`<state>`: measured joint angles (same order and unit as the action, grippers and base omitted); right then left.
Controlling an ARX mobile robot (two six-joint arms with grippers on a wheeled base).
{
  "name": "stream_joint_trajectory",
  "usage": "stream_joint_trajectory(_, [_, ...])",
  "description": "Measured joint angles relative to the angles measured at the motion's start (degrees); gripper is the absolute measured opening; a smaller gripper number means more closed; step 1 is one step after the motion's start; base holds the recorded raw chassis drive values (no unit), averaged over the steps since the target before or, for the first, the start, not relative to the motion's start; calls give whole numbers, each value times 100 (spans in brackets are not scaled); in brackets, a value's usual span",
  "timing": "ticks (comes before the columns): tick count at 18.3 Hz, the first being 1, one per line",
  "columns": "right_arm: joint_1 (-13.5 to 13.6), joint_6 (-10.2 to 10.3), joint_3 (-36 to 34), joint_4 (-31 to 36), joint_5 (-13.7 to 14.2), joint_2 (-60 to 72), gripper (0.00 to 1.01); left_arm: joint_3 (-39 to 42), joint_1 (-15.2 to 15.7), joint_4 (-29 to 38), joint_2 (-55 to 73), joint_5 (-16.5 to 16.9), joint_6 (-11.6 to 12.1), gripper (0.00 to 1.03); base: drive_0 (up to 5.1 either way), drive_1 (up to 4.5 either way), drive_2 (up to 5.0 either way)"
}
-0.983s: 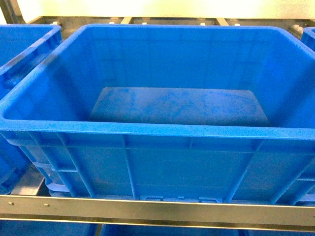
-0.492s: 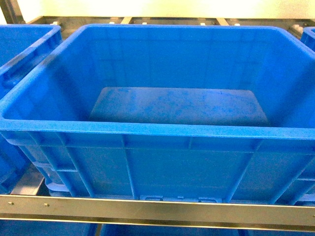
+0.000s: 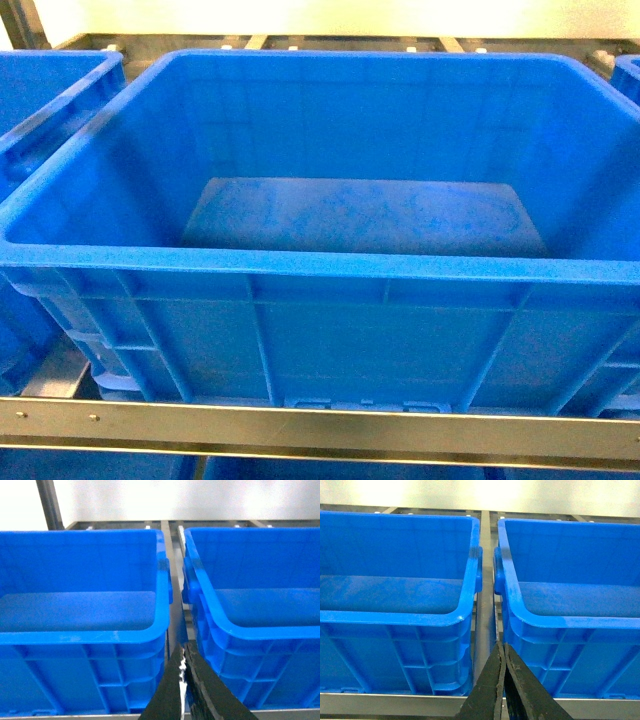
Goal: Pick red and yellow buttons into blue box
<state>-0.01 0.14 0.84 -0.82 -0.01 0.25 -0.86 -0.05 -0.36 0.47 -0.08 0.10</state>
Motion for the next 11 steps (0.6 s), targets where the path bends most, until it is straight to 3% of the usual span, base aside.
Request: stream_joint_trajectory(11, [0, -4, -2, 57, -2, -2, 3, 2, 4, 13, 11, 4, -9, 5, 0, 0, 0])
